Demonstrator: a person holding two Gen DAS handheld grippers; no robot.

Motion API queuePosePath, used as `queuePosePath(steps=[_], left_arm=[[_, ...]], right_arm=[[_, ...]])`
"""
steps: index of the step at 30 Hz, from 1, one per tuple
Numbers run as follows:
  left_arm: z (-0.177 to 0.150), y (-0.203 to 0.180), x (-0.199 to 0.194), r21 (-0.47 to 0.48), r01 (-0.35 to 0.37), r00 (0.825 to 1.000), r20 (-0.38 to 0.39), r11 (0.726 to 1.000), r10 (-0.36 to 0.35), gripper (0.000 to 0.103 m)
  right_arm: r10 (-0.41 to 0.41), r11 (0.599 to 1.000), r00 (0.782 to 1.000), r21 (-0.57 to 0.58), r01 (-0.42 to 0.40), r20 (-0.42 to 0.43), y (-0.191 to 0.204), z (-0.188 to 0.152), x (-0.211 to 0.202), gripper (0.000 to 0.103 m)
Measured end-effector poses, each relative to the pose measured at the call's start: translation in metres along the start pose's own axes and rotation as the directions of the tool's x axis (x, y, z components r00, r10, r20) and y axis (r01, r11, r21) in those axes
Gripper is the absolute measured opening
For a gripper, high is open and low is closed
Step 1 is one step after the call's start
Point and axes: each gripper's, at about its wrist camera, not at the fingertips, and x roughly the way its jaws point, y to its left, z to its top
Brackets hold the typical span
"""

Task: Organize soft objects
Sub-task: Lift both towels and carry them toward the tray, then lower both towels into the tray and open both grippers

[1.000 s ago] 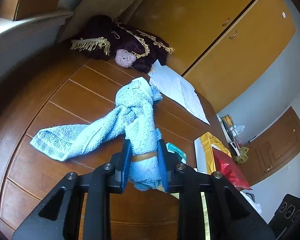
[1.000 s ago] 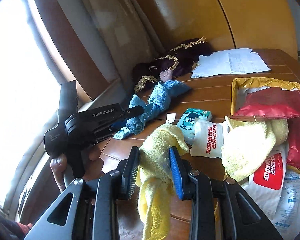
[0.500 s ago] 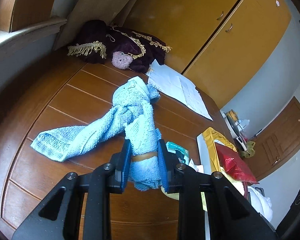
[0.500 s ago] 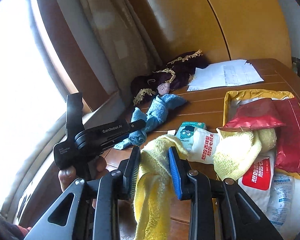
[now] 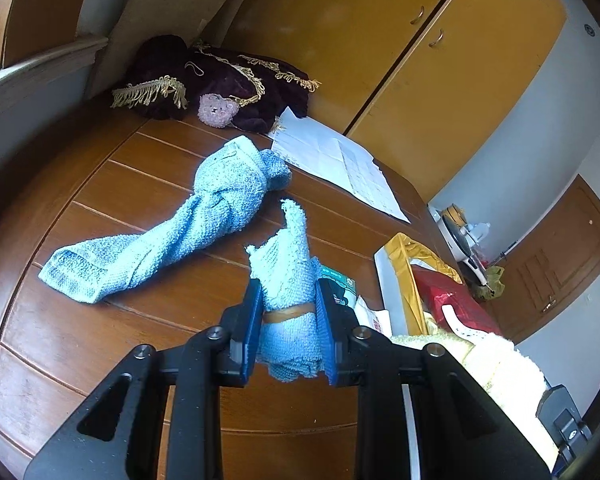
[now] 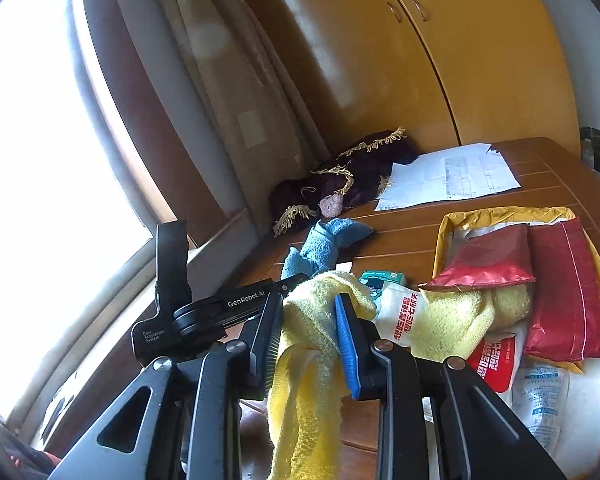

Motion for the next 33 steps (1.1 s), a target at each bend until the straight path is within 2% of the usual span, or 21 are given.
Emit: queuePosePath(steps=[6, 12, 19, 25, 29, 33], left_arm=[[-0.002, -0.004, 0.001, 0.015, -0.007, 1.0, 0.002, 1.0, 0.006, 0.023], [-0.009, -0.011, -0.003, -0.001, 0.016, 1.0, -0.008, 1.0, -0.016, 0.023], [-0.017, -0.062, -0.028, 0.1, 0.057, 0.998, 0.004, 0.993, -0.058, 0.023], [-0.025, -0.104, -0.032, 0.169, 0.123, 0.992, -0.048, 0.978, -0.117, 0.023], [-0.031, -0.127, -0.027, 0.195, 0.181, 0.982, -0.095, 0.964, -0.165, 0.023], [-0.041, -0.148, -0.021, 0.232, 0.227, 0.97, -0.142, 0.946, -0.198, 0.023]], right_arm=[[-0.007, 1.0, 1.0, 0.004, 0.007, -0.006, -0.003, 0.002, 0.001, 0.027], [-0.005, 1.0, 1.0, 0.001, 0.005, 0.03, -0.006, 0.006, -0.011, 0.027], [-0.043, 0.999, 0.995, 0.022, 0.041, 0.094, -0.009, 0.007, -0.026, 0.027], [-0.097, 0.995, 0.981, 0.04, 0.092, 0.165, -0.02, 0.013, -0.05, 0.027], [-0.141, 0.99, 0.968, 0.059, 0.131, 0.208, -0.036, 0.021, -0.07, 0.027], [-0.186, 0.981, 0.963, 0.093, 0.171, 0.194, -0.052, 0.018, -0.075, 0.028]])
